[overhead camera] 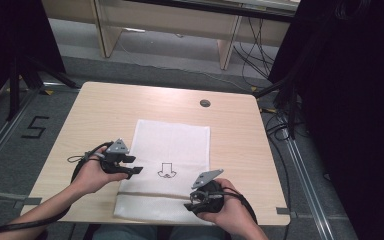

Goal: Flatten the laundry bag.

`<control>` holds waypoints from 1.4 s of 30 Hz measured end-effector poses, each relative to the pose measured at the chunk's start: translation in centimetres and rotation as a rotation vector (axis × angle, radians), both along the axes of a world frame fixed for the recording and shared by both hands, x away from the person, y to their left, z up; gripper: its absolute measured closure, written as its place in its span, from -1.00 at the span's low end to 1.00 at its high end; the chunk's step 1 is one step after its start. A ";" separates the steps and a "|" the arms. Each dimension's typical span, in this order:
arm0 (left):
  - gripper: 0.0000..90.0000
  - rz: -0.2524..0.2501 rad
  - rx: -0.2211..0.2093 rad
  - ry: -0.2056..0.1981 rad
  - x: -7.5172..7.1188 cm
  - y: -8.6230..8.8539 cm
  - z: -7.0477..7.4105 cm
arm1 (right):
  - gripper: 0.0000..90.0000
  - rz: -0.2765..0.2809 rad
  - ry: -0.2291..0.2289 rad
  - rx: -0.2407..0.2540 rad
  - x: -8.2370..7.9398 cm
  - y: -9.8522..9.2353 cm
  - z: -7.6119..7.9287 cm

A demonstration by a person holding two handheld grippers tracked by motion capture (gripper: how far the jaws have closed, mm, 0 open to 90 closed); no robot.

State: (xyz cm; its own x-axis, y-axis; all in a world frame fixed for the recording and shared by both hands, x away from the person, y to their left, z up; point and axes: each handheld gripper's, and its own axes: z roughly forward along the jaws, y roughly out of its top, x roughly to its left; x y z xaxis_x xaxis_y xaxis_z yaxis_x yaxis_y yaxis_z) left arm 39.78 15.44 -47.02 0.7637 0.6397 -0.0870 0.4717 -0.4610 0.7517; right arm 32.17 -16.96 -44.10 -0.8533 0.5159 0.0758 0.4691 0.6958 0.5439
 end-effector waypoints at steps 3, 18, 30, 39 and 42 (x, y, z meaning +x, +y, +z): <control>0.07 -0.014 -0.017 0.010 -1.1 0.3 -0.1 | 0.29 -0.105 0.020 0.062 0.0 -1.1 0.2; 0.82 -0.213 0.212 0.089 -3.4 -2.2 -1.6 | 1.00 -0.247 0.126 -0.156 2.4 -3.5 -3.1; 0.91 -0.188 0.280 0.080 -3.1 -2.0 -2.5 | 1.00 -0.239 0.132 -0.177 2.7 -2.3 -3.7; 0.91 -0.168 0.285 0.088 -3.1 -0.7 -2.5 | 1.00 -0.246 0.119 -0.137 3.4 -1.5 -4.0; 0.90 -0.171 0.280 0.101 -2.8 -0.5 -2.5 | 1.00 -0.245 0.111 -0.132 3.3 -1.6 -4.0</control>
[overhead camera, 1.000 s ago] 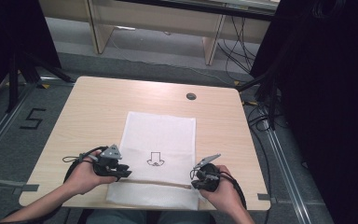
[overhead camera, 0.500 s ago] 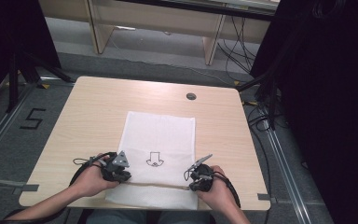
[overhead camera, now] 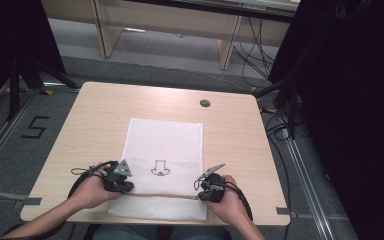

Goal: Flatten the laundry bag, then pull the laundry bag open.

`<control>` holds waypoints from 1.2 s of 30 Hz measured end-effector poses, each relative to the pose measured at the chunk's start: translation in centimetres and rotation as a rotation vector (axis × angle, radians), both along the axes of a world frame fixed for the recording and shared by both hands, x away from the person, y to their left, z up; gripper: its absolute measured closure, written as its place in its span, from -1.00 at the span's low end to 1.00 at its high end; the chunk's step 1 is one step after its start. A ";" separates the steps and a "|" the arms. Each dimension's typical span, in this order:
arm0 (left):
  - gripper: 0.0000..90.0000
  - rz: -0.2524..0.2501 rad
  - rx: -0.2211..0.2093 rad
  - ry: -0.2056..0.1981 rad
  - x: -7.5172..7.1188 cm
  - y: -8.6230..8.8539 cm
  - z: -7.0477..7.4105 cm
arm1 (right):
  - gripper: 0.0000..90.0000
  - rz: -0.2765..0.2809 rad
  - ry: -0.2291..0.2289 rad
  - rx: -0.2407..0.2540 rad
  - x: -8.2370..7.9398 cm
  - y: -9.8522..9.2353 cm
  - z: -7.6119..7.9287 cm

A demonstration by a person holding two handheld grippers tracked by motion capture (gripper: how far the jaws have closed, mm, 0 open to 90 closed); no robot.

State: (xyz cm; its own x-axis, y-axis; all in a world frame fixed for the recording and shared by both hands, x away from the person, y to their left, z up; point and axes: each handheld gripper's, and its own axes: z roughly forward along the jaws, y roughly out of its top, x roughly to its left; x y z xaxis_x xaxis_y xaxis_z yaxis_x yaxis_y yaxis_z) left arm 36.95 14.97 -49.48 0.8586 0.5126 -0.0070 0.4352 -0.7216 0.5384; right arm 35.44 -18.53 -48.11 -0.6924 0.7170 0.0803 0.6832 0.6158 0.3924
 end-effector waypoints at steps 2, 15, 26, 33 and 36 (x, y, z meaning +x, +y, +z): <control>0.86 0.014 -0.022 0.002 -0.1 -0.2 -0.1 | 0.98 -0.005 -0.016 0.022 -0.1 -0.2 0.0; 0.37 -0.039 -0.175 -0.090 -0.2 -1.4 0.2 | 0.63 -0.124 -0.172 0.084 -0.7 -3.9 1.5; 0.13 -0.057 -0.252 -0.093 -0.6 -2.0 0.2 | 0.73 -0.089 -0.159 0.059 -0.6 -3.7 1.6; 0.26 -0.152 -0.290 -0.150 -1.0 -3.9 0.6 | 1.00 -0.089 -0.093 0.065 -0.5 -3.2 1.7; 0.29 -0.169 -0.305 -0.139 -1.0 -4.7 0.6 | 1.00 -0.088 -0.089 0.074 -0.3 -3.1 1.6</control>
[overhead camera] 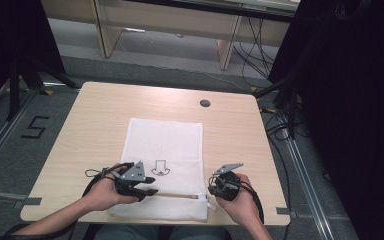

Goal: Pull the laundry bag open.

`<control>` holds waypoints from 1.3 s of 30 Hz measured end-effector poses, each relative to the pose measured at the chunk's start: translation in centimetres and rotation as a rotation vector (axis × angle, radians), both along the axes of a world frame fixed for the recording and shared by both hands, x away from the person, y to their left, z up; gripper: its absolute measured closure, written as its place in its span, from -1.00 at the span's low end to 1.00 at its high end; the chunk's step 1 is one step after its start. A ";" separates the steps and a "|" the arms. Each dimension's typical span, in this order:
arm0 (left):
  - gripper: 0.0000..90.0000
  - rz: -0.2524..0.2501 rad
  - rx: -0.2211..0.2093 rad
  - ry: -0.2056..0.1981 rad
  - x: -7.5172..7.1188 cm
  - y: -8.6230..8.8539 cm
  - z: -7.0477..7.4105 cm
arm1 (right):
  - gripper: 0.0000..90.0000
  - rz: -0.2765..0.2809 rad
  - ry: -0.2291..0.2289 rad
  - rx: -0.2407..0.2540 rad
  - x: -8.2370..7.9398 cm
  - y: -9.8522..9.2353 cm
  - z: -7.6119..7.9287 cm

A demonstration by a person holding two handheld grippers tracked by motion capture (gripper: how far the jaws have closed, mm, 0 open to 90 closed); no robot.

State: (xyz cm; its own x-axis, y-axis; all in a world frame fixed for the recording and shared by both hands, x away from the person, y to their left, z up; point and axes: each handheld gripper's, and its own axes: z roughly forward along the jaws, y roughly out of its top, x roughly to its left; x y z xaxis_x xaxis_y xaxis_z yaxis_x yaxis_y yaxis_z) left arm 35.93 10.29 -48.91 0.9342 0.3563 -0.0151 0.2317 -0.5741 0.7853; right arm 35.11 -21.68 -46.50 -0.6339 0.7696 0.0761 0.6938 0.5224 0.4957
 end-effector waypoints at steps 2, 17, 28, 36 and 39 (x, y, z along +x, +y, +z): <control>0.29 -0.009 0.001 0.001 0.0 -0.4 0.2 | 1.00 -0.005 -0.016 0.015 0.1 0.1 -0.1; 0.36 -0.090 0.001 0.008 -0.2 -5.8 0.4 | 1.00 0.031 0.071 0.028 0.0 1.8 -0.8; 0.34 -0.126 0.020 0.012 0.1 -9.1 -0.1 | 1.00 0.029 0.093 0.024 0.2 1.8 -1.6; 0.42 -0.146 0.054 0.024 0.4 -10.9 -0.8 | 1.00 0.025 0.103 0.044 0.3 1.6 -2.1; 0.45 -0.149 0.067 0.022 0.6 -11.3 -1.0 | 1.00 0.012 0.108 0.033 0.1 1.7 -2.0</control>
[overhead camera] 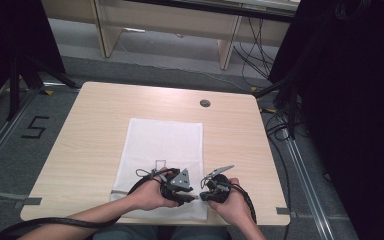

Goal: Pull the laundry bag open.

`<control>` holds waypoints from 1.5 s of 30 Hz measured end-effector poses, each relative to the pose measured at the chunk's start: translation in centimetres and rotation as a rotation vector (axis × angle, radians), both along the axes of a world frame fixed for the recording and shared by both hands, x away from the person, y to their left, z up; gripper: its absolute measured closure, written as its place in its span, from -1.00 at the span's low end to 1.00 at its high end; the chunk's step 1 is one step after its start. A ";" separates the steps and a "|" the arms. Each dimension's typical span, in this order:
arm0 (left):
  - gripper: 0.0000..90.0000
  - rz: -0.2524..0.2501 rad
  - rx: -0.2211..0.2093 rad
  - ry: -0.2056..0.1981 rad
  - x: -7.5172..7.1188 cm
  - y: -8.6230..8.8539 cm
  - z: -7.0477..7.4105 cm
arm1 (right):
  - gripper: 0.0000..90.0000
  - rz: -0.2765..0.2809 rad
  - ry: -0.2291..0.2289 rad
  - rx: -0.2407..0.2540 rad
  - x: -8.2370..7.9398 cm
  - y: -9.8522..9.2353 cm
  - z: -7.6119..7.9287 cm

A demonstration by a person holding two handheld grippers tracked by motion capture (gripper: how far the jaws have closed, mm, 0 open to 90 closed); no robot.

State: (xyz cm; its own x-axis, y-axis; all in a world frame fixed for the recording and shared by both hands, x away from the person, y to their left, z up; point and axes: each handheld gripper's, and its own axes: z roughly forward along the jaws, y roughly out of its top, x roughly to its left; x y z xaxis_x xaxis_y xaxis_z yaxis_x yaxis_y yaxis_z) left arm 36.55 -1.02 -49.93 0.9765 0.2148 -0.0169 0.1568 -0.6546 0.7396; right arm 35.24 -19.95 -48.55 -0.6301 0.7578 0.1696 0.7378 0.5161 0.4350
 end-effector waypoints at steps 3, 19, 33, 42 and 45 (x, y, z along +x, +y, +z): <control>0.50 -0.019 0.011 -0.010 0.1 -0.4 -0.1 | 1.00 -0.033 0.036 0.000 -0.3 0.3 0.1; 0.71 -0.059 0.072 -0.057 -0.4 -2.0 -0.3 | 1.00 0.017 -0.020 -0.007 0.0 0.1 -0.1; 0.81 -0.032 0.082 -0.035 -0.3 -2.0 -0.1 | 1.00 -0.011 -0.002 -0.032 -0.3 0.4 0.1; 0.82 -0.029 0.075 -0.036 -0.4 -1.9 0.1 | 1.00 0.018 -0.016 -0.017 0.0 0.2 -0.1; 0.82 -0.032 0.073 -0.040 -0.5 -1.9 0.2 | 1.00 0.004 -0.006 -0.036 -0.2 0.5 0.1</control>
State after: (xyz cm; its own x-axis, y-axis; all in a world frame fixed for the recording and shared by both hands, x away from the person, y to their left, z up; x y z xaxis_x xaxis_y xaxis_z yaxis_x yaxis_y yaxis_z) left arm 36.08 -2.96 -49.72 0.9825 0.1828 0.0372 0.1059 -0.7110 0.6952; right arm 35.00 -19.50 -48.45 -0.6341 0.7608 0.1382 0.7330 0.5345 0.4207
